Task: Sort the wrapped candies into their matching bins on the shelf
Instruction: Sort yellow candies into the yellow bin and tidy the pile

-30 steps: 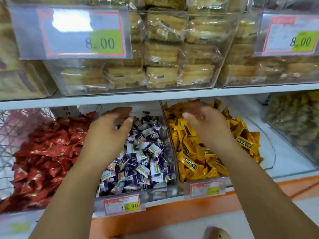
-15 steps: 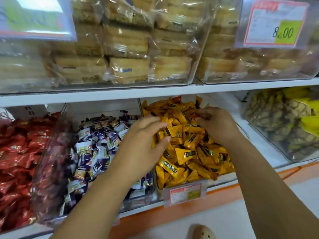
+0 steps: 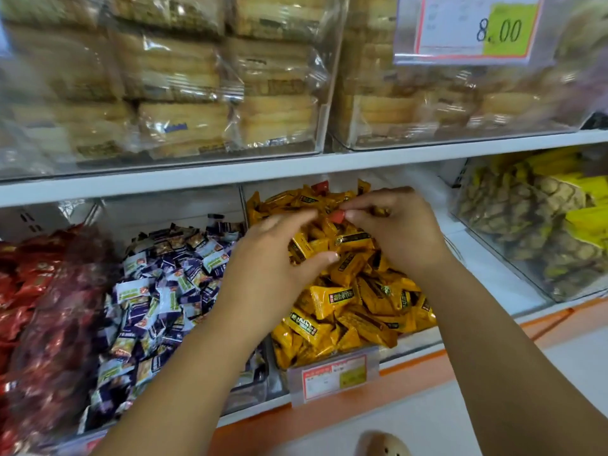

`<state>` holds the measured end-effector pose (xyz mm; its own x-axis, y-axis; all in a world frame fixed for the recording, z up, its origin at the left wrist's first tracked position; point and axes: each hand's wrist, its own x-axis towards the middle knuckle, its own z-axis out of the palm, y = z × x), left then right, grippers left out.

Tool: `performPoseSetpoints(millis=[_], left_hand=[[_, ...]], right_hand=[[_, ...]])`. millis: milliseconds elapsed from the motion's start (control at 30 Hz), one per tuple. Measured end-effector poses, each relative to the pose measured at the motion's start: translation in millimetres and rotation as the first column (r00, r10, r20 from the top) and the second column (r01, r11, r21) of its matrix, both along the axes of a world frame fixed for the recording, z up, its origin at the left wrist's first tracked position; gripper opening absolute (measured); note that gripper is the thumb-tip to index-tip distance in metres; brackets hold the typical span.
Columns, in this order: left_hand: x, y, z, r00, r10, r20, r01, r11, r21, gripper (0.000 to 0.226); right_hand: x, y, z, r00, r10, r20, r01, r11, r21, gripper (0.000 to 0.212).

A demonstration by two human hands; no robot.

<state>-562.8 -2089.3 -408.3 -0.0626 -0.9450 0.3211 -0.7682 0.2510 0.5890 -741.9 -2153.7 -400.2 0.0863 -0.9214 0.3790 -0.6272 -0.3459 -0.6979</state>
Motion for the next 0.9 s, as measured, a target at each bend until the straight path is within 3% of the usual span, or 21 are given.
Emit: performPoseSetpoints(millis=[200,267,333,400,533,667,800,900], left_hand=[[-6.8,-7.9,-4.6,0.991,0.001,-0.131,-0.013,0.996,-0.089,0.031],[-6.3,-9.7,-8.5,0.983,0.088,-0.162,-0.103,0.991,-0.084,0.028],[-6.3,-11.5,-12.5,0.983,0.119,-0.137,-0.132,0.988,-0.087,0.027],[-7.2,-12.8,-13.5,0.984,0.118,-0.13,-0.13,0.988,-0.087,0.025],[-7.5,-12.9,-14.1,0.984,0.13,-0.126,-0.141,0.986,-0.087,0.026],[-8.9,-13.6,-15.1,0.98,0.127,-0.154,-0.142,0.986,-0.091,0.025],[-8.1,-13.3,-15.4,0.982,0.122,-0.146,-0.136,0.987,-0.089,0.024],[-8.0,-13.0,-13.6,0.984,0.122,-0.133,-0.134,0.987,-0.091,0.023]], right_hand=[[19.3,11.8,9.1,0.973,0.221,0.064,-0.227,0.968,0.103,0.009],[12.4,-14.6,18.4,0.987,0.148,-0.06,-0.143,0.986,0.089,0.015],[2.7,-55.2,25.9,0.949,0.064,-0.31,-0.029,0.993,0.118,0.028],[0.4,-92.2,22.9,0.911,0.103,-0.4,-0.026,0.981,0.193,0.034],[11.9,-134.5,-5.4,0.894,0.255,-0.37,-0.14,0.94,0.31,0.033],[18.4,-142.7,-16.6,0.918,0.266,-0.294,-0.164,0.93,0.33,0.017],[15.6,-144.7,-16.4,0.894,0.243,-0.376,-0.136,0.947,0.29,0.008],[9.0,-142.4,-12.1,0.942,0.262,-0.211,-0.184,0.927,0.327,0.008]])
